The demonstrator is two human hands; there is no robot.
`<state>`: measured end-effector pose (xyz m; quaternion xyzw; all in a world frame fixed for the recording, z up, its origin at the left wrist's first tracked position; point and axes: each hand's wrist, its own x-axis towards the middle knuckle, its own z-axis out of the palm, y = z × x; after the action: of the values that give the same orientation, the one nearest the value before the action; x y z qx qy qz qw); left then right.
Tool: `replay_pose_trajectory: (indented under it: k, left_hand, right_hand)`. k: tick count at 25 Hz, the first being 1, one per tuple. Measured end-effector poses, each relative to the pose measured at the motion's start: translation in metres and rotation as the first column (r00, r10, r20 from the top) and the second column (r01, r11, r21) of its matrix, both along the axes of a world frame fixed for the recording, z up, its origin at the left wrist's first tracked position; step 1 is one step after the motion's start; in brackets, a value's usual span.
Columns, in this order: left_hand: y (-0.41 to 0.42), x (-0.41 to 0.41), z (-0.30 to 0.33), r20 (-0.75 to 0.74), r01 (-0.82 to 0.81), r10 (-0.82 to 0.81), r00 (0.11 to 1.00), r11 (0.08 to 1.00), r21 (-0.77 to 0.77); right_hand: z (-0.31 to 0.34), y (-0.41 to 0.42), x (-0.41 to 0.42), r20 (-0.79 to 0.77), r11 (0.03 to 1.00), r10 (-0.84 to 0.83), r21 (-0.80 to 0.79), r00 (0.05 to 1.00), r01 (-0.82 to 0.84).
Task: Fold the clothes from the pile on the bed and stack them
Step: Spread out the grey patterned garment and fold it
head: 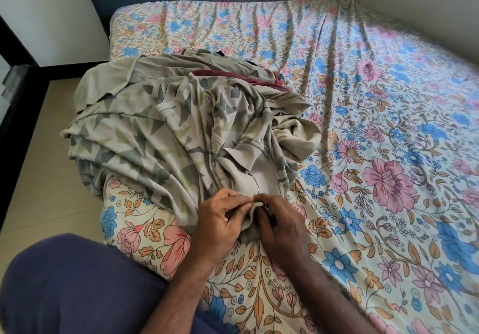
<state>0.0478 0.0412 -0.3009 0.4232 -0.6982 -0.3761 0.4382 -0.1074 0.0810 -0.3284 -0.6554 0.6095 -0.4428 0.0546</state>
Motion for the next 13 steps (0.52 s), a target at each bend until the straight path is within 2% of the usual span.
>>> replay_pose_trajectory:
  k: [5,9,13]
  left_hand:
    - [0.0008,-0.0004,-0.0035,0.017,-0.018,0.017,1.000,1.000,0.010]
    - [0.0002,0.0012,-0.0033,0.017,-0.030,0.029,0.999,0.999,0.040]
    - [0.0013,-0.0003,0.0007,-0.082,-0.034,0.050,0.995,0.981,0.191]
  right_hand:
    - [-0.0036,-0.0011,0.0041,-0.137,1.000,-0.005,-0.014,0.991,0.003]
    - [-0.0037,-0.0006,0.0038,-0.107,1.000,-0.007,-0.010,0.994,0.006]
    - [-0.0063,-0.0005,-0.0001,-0.068,1.000,-0.028,-0.016,0.997,0.027]
